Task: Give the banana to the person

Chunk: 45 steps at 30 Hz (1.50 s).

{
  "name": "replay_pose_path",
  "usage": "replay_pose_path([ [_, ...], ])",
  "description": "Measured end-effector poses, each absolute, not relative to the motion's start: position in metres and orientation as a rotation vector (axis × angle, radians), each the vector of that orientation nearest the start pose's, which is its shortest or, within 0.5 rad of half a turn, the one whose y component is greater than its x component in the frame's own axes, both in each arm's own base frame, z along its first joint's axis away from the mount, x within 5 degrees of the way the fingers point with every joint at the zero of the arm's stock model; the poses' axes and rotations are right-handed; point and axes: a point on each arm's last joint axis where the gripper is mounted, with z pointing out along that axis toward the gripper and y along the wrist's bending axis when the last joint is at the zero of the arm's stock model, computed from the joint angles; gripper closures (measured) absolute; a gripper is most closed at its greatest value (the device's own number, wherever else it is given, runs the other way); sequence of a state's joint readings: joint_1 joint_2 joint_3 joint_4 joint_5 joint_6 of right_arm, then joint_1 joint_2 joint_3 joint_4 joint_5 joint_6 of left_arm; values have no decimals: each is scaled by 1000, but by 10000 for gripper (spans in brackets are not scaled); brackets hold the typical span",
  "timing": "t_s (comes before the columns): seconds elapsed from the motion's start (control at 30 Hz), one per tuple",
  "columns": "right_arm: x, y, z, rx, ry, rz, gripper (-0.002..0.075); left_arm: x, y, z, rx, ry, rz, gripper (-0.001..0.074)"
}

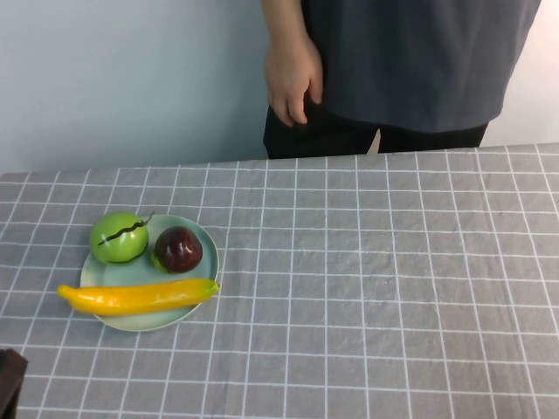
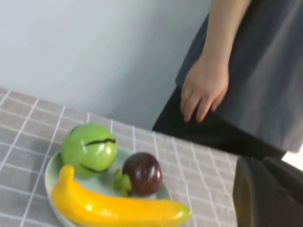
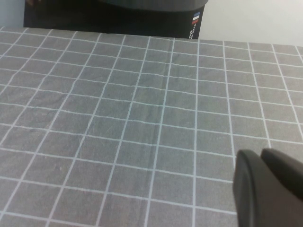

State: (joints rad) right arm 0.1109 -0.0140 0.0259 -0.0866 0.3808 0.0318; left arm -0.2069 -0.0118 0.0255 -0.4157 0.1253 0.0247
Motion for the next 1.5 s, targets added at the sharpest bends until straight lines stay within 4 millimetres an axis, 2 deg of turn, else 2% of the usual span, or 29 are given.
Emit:
replay_pose_path([
  [0.2, 52, 3, 171, -127, 1871, 13, 735, 55, -14, 199, -146, 1578, -518, 739],
  [0.33, 52, 3, 171, -127, 1871, 13, 735, 53, -17, 204, -174, 1614, -590, 739],
  [0.43, 52, 3, 171, -127, 1871, 13, 735, 49, -22, 228, -136, 1663, -631, 739],
  [0.57, 52, 3, 171, -127, 1871, 13, 735, 56, -31, 266, -12, 1861, -596, 739],
  [0.7, 52, 3, 171, -127, 1871, 13, 735, 80, -39, 288, 192, 2128, -473, 739],
  [0.83, 52, 3, 171, -127, 1871, 13, 735, 109, -48, 302, 412, 2302, -410, 739],
  [0.97, 52, 3, 171, -127, 1871, 13, 735, 139, -56, 306, 586, 2419, -377, 739],
  [1.13, 52, 3, 171, -127, 1871, 13, 735, 181, -66, 302, 724, 2568, -387, 739],
  [1.3, 52, 3, 171, -127, 1871, 13, 735, 226, -76, 298, 974, 2587, -377, 739],
  [1.5, 52, 3, 171, -127, 1871, 13, 735, 262, -79, 282, 1362, 2526, -279, 739],
])
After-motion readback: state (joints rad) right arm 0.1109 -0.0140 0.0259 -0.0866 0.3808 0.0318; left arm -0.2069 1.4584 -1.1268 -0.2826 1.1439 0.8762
